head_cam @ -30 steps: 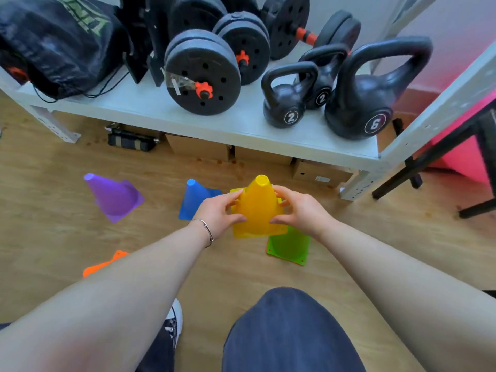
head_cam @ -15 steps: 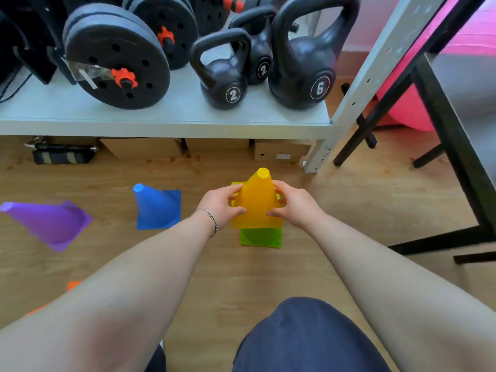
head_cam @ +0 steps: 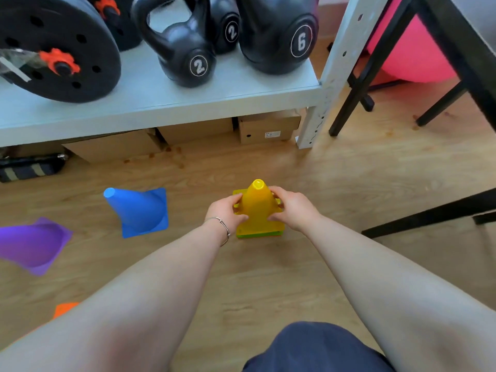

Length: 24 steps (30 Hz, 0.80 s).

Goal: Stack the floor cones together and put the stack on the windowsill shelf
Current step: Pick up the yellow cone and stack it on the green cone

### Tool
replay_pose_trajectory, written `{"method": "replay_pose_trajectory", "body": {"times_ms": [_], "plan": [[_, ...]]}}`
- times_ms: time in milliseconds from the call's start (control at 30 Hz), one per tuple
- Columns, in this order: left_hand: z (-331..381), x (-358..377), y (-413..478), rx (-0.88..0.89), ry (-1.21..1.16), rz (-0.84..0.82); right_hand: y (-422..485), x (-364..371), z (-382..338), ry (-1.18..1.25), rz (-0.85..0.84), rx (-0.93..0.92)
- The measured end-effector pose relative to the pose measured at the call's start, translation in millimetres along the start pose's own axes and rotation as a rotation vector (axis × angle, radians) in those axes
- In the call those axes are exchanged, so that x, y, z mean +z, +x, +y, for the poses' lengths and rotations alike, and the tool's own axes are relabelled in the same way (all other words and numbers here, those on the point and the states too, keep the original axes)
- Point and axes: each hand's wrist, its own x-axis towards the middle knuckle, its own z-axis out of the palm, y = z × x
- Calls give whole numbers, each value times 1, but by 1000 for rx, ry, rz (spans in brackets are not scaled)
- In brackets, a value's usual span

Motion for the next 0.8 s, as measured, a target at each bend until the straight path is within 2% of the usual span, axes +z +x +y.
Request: {"method": "replay_pose_trajectory", "body": {"times_ms": [600, 800], "plan": [[-9, 7, 11, -60, 52, -96, 9, 23, 1, 22, -12, 34], [-7, -2, 1, -11, 211, -67, 0, 10, -4, -86, -20, 21]]}}
